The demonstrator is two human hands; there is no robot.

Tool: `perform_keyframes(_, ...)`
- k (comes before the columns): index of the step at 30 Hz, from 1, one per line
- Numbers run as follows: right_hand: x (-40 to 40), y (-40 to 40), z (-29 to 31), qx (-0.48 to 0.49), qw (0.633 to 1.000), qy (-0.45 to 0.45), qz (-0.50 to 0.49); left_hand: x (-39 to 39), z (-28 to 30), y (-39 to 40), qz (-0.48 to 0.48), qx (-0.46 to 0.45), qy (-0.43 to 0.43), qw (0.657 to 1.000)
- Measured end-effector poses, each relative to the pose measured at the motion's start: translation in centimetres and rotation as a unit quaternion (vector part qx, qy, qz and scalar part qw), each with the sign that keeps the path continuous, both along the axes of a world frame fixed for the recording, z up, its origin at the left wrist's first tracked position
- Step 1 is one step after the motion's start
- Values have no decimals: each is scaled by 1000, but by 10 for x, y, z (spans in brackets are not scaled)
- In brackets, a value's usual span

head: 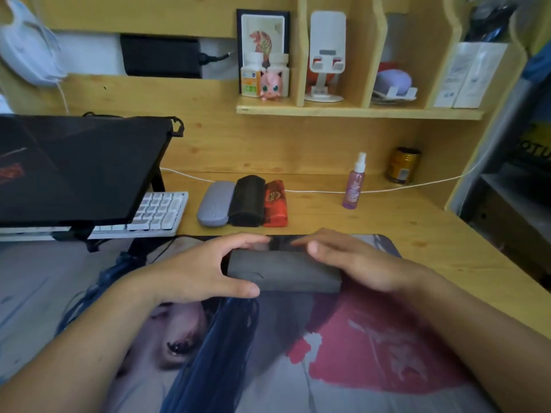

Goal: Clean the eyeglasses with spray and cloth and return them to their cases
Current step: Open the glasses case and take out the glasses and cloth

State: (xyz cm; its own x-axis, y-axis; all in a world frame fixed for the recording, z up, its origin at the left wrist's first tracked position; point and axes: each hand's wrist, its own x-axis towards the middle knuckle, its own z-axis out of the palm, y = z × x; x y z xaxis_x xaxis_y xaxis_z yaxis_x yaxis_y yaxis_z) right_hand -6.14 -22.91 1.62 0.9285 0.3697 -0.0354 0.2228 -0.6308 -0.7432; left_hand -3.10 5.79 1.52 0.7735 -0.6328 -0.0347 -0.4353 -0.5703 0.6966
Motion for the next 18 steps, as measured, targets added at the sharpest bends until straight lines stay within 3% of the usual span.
perform_keyframes(3,4,-2,2,62,998,10,-5,4,3,5,15,7,-22,1000)
perform_keyframes(7,-10,-14,-7,-32,998,-39,40,5,0,6,28,-15,-7,999)
perform_keyframes(11,-9,-17,-11,-37,993,-108,24,7,-4,5,26,-54,13,998)
perform_keyframes(18,-3,-29,-5,16,996,-83,-41,-2,-3,-8,30,-127,87,988)
